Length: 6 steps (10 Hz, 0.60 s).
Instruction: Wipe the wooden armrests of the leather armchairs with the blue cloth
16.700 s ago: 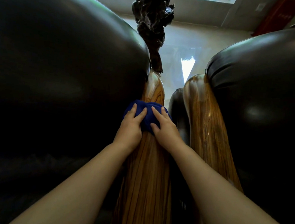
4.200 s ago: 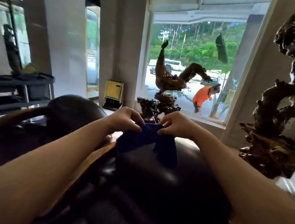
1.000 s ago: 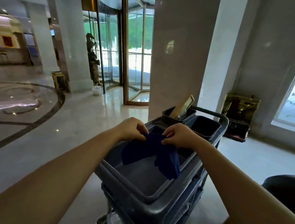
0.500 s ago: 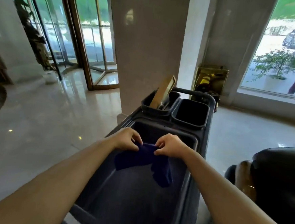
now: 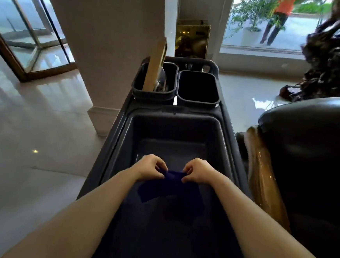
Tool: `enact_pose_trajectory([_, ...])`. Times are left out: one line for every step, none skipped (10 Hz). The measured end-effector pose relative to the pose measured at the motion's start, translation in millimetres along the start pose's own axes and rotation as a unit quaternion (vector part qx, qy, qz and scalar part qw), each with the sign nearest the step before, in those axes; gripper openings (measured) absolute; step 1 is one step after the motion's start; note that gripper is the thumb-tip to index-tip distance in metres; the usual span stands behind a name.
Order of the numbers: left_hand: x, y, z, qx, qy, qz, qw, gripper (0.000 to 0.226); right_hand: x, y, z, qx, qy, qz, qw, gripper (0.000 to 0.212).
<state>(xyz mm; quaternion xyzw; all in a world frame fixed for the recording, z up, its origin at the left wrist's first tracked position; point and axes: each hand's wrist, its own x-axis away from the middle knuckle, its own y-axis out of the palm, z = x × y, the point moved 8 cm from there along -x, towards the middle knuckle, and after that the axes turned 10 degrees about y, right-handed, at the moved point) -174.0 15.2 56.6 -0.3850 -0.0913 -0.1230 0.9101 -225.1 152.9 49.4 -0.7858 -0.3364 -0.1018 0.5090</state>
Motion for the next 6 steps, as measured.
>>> enact_pose_trajectory([-0.1,22.0,-16.0,0.005,-0.005,-0.030,1.000,0.019,-6.9,29.4,15.9,-0.004,0.037,-0.024,0.999,0.024])
enact_pose_trajectory([2.7,38.7,-26.8,0.015,-0.013,-0.038,0.999,0.020,-12.1,46.9,26.2,-0.005,0.060,-0.041,0.997,0.018])
enact_pose_trajectory([4.2,52.6,-37.3,0.029,-0.023,-0.047,0.998,0.022,-17.0,58.4,32.5,-0.006,0.071,-0.053,0.996,0.013])
enact_pose_trajectory([5.1,62.7,-43.2,0.035,-0.028,-0.067,0.997,0.024,-18.9,65.2,37.3,0.007,0.073,-0.050,0.996,0.021])
enact_pose_trajectory([4.0,64.2,-44.0,0.048,-0.042,-0.097,0.993,0.029,-22.2,66.4,39.3,0.014,0.084,-0.066,0.994,0.024])
enact_pose_trajectory([-1.3,40.7,-41.5,0.058,-0.057,-0.054,0.995,0.032,-23.9,52.0,35.6,0.014,0.089,-0.051,0.995,0.026])
